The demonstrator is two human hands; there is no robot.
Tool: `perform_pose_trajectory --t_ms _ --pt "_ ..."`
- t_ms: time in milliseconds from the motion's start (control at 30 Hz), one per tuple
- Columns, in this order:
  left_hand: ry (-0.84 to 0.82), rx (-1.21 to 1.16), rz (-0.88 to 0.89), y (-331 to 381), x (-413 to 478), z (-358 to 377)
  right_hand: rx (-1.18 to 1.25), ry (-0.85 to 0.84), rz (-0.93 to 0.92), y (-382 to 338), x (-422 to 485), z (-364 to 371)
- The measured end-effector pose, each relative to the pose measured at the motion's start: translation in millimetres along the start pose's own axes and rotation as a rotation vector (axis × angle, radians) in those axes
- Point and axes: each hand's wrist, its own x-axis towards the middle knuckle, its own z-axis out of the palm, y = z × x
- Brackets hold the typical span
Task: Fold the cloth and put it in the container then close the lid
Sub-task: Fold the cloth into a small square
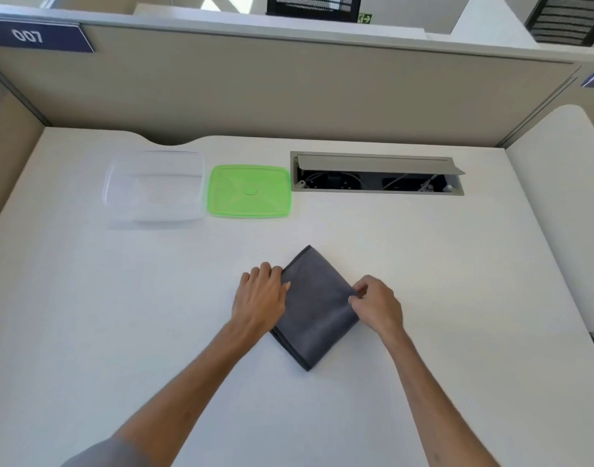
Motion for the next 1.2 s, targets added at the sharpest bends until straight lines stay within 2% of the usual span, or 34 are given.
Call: perform_pose_trajectory --t_ms 167,267,400,467,533,633,800,1000,1200 --pt "-0.138 -0.461 -0.325 0.9 -22.8 3.1 -0.002 0.193 -0.09 -17.9 12.5 9.4" --pt "-0.267 -0.552 -0.402 -0.1 -27.7 7.0 0.021 0.297 0.029 -12.7 -2.4 15.7" --pt "-0.357 -0.543 -0.398 0.8 -23.6 7.3 0.209 0.072 0.203 2.1 -23.1 25.3" --pt "-0.348 -0.561 -0.407 1.8 -20.4 5.4 0.4 -0.047 0.247 11.5 -24.5 30.4" --pt "-0.307 -0.638 -0.429 3.4 -18.7 2.4 0.602 -0.124 0.273 20.0 -22.5 32.5" --pt "-0.273 -0.779 -0.436 6.5 -19.1 0.9 0.742 -0.203 0.234 29.3 -23.2 22.3" --pt "-0.329 -0.994 -0.403 6.9 -21.2 2.6 0.72 -0.348 0.123 46.5 -21.7 2.9" --pt "-0.285 -1.087 -0.336 1.8 -40.7 -0.8 0.656 -0.296 -0.012 44.5 -28.1 -5.9" --pt "-0.238 -1.232 -0.292 -40.7 -54.7 -33.9 0.687 -0.296 -0.178 -10.3 -33.4 -17.6"
